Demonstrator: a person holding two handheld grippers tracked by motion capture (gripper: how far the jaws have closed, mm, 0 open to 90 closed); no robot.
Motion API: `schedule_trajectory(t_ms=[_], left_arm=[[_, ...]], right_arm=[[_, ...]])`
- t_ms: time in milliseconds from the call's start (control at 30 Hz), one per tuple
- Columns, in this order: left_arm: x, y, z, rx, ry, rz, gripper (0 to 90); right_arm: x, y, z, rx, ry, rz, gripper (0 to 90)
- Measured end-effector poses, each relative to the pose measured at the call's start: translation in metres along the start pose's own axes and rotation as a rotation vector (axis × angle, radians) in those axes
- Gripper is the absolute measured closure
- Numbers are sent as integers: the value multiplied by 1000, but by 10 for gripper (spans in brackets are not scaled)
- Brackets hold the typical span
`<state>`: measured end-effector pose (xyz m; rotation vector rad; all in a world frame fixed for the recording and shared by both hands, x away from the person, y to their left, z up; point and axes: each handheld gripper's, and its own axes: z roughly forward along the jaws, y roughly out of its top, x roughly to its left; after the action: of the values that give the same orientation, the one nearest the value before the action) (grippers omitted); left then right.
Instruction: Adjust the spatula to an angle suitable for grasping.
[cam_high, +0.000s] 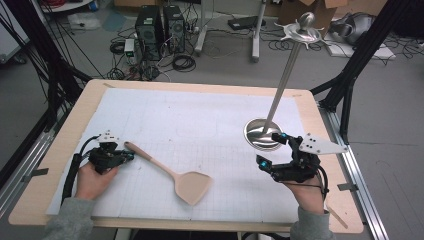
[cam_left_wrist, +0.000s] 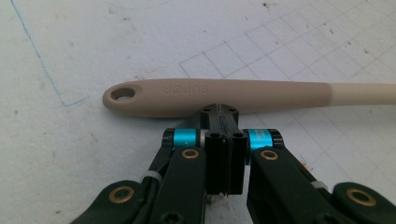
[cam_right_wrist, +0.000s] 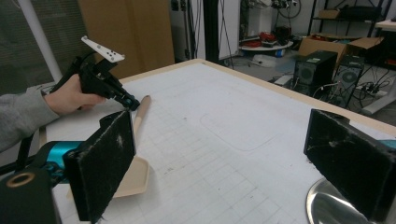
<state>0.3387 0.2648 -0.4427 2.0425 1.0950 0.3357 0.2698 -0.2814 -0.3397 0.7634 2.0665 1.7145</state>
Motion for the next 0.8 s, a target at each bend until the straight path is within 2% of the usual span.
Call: schedule_trajectory(t_ms=[267, 533, 633, 800], left_arm=[[-4, 17, 12, 52, 23, 32, 891], [-4, 30, 28, 51, 9, 40, 891], [-4, 34, 34, 36, 3, 35, 891], [-7, 42, 42, 43, 13, 49, 892]], right_arm=[[3, 2, -3, -6, 19, -17, 81], [2, 2, -4, -14, 15, -21, 81], [2, 2, -3, -9, 17, -22, 81], [1, 1, -3, -6, 13, -16, 81]])
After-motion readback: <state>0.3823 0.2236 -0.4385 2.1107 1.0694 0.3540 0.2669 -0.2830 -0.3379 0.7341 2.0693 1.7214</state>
